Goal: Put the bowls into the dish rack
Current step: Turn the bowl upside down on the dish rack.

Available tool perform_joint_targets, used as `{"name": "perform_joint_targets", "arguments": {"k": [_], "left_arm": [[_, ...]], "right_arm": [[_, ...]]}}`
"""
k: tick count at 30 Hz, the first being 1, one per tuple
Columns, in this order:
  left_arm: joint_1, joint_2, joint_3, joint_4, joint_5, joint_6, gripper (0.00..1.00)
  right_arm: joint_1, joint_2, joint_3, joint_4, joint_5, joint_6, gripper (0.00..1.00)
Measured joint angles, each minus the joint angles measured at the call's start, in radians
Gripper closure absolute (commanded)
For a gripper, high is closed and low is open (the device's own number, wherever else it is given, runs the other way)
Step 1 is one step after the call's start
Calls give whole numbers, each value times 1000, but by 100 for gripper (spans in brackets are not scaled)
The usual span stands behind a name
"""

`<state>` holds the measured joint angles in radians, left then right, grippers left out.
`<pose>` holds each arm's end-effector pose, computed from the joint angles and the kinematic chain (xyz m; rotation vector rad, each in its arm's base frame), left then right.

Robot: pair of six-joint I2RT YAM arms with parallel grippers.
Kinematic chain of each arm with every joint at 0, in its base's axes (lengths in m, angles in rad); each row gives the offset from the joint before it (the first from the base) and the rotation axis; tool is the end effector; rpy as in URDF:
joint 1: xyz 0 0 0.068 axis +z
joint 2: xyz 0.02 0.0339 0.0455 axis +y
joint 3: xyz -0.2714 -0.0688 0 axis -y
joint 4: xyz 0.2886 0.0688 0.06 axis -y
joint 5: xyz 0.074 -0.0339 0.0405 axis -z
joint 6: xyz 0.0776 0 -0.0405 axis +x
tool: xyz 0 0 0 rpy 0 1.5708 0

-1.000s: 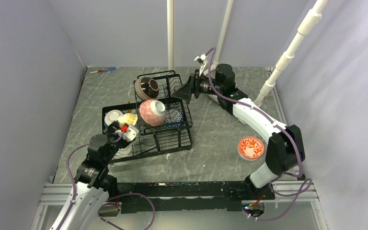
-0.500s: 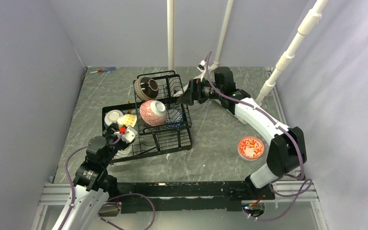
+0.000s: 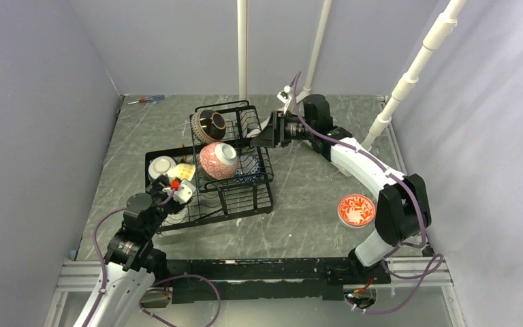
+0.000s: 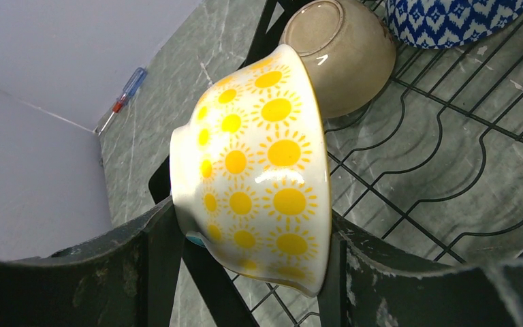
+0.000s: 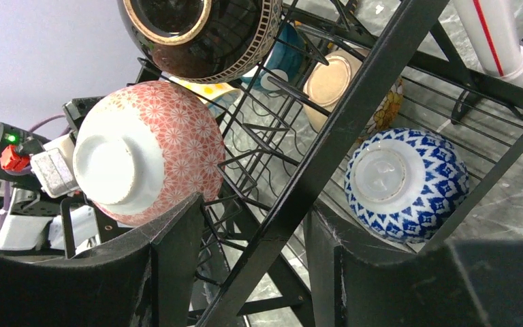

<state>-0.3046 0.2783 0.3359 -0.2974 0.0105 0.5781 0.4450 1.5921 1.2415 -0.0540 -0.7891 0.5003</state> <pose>0.1819 -0.0581 0.2286 0.7818 1.6374 0.1847 0.3696 0.2373 0.2914 -0.5034 2.0537 1.3682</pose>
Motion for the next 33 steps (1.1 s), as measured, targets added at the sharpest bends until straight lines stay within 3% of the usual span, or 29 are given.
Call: {"name": "perform_joint_targets", "arguments": {"k": [4, 12, 21, 33], "left_arm": [[0, 6, 0, 2, 26, 1, 97], [0, 84, -1, 53, 80, 12, 98], [0, 195, -1, 116, 153, 76, 97], [-5, 377, -1, 153, 371, 316, 98]], "right_arm": [[-17, -1, -9, 10, -18, 11, 100], [-68, -37, -42, -6, -65, 7, 100], [-235, -103, -65, -126, -109, -53, 100], [-285, -129, -74, -167, -110, -74, 100]]}}
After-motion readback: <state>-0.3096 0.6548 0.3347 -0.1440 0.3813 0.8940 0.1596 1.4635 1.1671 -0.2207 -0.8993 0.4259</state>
